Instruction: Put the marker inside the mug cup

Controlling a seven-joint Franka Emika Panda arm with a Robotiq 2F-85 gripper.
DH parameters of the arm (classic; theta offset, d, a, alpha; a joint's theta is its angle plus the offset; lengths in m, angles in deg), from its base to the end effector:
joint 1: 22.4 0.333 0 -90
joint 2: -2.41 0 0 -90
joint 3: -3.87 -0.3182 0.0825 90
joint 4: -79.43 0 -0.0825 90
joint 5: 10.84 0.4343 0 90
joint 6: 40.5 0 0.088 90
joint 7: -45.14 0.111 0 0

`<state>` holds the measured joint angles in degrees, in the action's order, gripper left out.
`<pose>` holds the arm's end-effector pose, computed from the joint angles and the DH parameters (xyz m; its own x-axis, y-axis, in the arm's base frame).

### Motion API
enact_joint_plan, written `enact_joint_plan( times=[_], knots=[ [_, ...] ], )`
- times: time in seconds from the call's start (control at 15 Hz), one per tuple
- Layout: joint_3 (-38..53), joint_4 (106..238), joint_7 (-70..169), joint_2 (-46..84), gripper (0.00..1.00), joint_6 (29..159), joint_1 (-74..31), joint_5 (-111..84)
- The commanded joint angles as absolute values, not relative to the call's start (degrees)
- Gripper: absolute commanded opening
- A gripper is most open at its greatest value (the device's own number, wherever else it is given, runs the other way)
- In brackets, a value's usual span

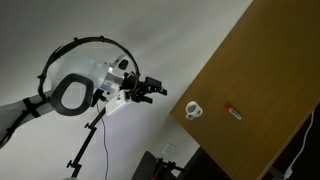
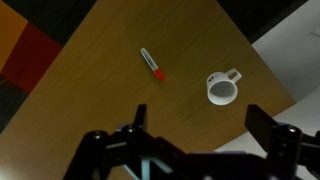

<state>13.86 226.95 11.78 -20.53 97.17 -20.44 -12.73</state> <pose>0.4633 -0.0631 0.3887 0.8679 0.4512 0.2077 0.4428 -0.8923 0.0882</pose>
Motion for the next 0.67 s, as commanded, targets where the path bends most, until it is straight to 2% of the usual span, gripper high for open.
enact_joint_plan(
  times=[0.0, 0.6],
  knots=[
    [15.77, 223.53, 4.04, -14.0, 1.0, 100.6, -18.79, -11.5],
    [13.68, 219.56, -7.26, -1.37, 1.0, 108.1, -19.62, -1.39]
  ],
)
